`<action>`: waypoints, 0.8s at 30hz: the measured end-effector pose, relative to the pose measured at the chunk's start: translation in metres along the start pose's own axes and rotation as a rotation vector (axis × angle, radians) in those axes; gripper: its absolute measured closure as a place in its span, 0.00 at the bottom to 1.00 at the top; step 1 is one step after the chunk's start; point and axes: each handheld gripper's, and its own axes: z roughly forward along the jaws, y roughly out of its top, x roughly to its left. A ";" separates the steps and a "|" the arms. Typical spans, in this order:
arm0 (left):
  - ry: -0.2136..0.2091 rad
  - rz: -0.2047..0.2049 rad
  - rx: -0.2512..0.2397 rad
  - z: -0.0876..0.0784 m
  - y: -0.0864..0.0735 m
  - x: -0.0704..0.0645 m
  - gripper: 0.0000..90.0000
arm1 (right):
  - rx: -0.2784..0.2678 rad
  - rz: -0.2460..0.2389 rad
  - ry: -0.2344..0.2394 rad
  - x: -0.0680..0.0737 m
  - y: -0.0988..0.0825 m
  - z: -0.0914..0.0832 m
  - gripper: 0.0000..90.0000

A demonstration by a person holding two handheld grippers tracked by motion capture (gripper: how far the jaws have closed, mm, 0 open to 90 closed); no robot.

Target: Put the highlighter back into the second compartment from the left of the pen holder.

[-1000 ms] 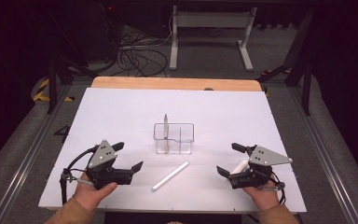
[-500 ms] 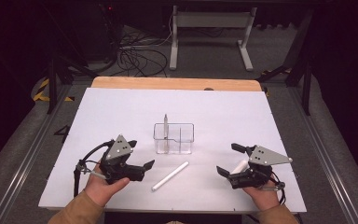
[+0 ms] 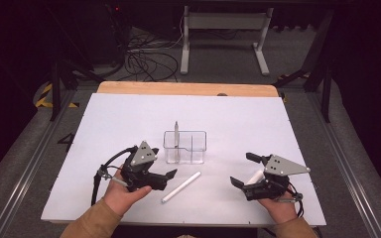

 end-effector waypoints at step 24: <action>-0.053 -0.002 0.040 0.027 0.017 -0.013 0.19 | 0.001 0.005 0.007 0.000 -0.002 0.000 0.07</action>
